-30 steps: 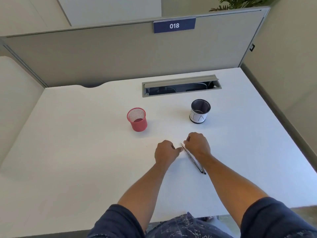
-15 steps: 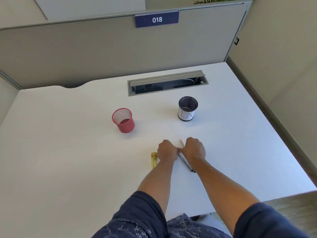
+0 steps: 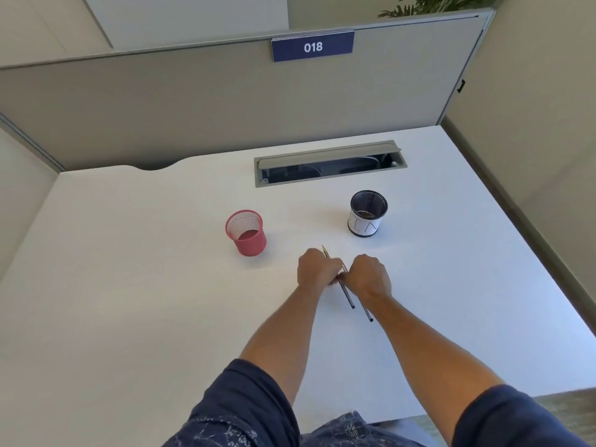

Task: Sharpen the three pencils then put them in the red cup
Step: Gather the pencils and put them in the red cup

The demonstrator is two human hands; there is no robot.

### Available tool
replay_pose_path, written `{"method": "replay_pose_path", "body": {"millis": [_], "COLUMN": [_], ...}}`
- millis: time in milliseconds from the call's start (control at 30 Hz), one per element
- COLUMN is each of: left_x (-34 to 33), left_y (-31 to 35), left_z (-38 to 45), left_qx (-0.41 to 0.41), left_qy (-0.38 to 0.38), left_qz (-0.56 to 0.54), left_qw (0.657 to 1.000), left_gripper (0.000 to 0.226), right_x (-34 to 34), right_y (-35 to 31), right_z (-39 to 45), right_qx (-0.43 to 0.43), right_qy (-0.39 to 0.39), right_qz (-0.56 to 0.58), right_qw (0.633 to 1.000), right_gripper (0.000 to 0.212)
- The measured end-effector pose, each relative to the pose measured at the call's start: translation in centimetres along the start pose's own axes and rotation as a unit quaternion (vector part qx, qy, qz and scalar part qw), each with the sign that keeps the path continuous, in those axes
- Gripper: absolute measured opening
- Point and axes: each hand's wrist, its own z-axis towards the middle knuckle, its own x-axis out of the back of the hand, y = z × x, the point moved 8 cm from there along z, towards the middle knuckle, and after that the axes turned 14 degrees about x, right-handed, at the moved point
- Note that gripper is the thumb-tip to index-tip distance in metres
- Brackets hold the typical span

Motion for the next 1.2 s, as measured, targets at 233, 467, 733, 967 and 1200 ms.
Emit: {"method": "replay_pose_path", "body": {"millis": [233, 467, 733, 967, 1200], "left_x": [12.5, 23.2, 24.0, 22.6, 22.2], "left_y": [5.5, 5.0, 0.5, -2.7, -3.1], "left_z": [-0.3, -0.4, 3.1, 6.3, 7.0], "left_qx": [-0.159, -0.199, -0.131, -0.081, -0.069], "left_qy": [0.201, 0.343, 0.344, 0.284, 0.262], "left_qz": [-0.031, -0.111, -0.055, -0.048, -0.05], "left_qw": [0.966, 0.911, 0.928, 0.954, 0.961], "left_gripper": [0.019, 0.017, 0.017, 0.018, 0.015], "right_x": [3.3, 6.5, 4.5, 0.2, -1.8], "right_y": [-7.2, -13.9, -19.0, -20.0, -20.8], "right_z": [3.7, 6.0, 8.4, 9.8, 10.4], "right_qx": [0.094, 0.146, 0.194, 0.192, 0.205], "right_qy": [0.086, 0.167, 0.136, 0.081, 0.053], "right_qz": [0.155, 0.386, 0.401, 0.332, 0.249], "right_qw": [0.98, 0.896, 0.885, 0.92, 0.945], "right_gripper": [0.02, 0.019, 0.018, 0.01, 0.011]}}
